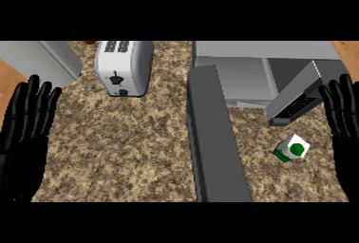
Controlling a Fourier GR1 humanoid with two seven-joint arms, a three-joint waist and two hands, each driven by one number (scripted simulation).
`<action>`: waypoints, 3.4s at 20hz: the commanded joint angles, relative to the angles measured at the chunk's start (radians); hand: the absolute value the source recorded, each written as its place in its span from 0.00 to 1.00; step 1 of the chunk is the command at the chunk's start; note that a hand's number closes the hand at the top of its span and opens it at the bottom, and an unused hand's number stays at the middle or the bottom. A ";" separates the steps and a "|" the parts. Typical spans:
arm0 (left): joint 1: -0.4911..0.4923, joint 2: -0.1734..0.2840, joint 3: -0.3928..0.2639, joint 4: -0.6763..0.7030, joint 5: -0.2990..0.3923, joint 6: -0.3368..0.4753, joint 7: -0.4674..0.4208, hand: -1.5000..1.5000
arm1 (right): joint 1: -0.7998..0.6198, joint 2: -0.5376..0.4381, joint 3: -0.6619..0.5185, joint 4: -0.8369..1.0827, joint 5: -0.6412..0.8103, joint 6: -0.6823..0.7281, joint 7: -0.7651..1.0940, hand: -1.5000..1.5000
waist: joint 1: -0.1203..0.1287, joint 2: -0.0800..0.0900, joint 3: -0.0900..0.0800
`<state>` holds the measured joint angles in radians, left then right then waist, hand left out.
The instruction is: Pick up the milk, place it into the microwave and close the microwave
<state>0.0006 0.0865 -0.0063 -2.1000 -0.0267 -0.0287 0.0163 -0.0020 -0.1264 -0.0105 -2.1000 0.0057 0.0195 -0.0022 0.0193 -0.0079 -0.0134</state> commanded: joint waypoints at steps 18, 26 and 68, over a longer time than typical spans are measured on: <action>0.286 -0.086 -0.200 -0.100 -0.066 0.161 -0.039 0.00 | -0.102 0.008 -0.230 0.231 -0.079 -0.127 0.048 0.00 | -0.015 0.006 0.013; 0.318 -0.086 -0.228 -0.129 -0.076 0.149 -0.045 0.00 | -0.086 0.012 -0.246 0.453 -0.042 -0.123 -0.121 0.00 | -0.015 0.007 0.013; 0.511 -0.060 -0.428 -0.162 -0.155 0.224 -0.168 0.00 | -0.315 -0.129 -0.425 1.808 -0.078 0.052 -1.055 0.00 | -0.001 0.011 0.015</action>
<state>0.4950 0.0447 -0.3961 -2.3297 -0.1624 0.1757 -0.0758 -0.2648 -0.2444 -0.4344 -0.3994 -0.0829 0.0681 -0.9834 0.0159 0.0026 0.0018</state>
